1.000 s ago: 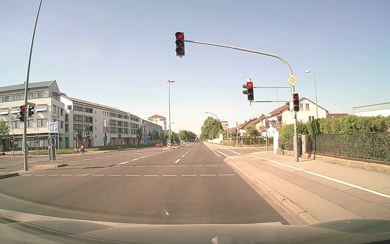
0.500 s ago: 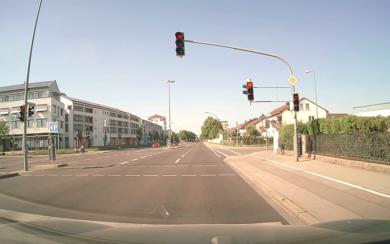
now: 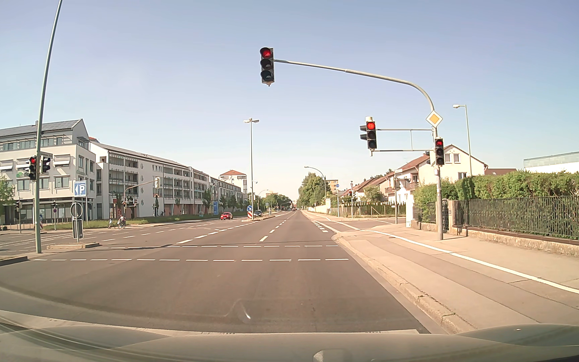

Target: Follow the waypoints while adhering to traffic rules and regulations

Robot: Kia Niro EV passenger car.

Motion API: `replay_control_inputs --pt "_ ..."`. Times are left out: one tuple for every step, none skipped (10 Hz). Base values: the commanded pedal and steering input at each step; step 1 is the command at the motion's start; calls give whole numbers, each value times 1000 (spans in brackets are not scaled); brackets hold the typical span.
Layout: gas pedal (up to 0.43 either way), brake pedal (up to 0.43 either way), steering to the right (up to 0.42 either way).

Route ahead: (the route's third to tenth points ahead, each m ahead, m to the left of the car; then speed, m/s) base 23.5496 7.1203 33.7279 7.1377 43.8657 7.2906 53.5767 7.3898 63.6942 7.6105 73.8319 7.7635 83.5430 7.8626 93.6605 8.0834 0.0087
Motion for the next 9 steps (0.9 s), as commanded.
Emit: replay_control_inputs --pt "0 287 5" --pt "0 287 5" --pt "0 287 5" --pt "0 287 5" --pt "0 287 5" --pt "0 287 5" --pt "0 287 5" --pt "0 287 5" --pt "0 287 5"
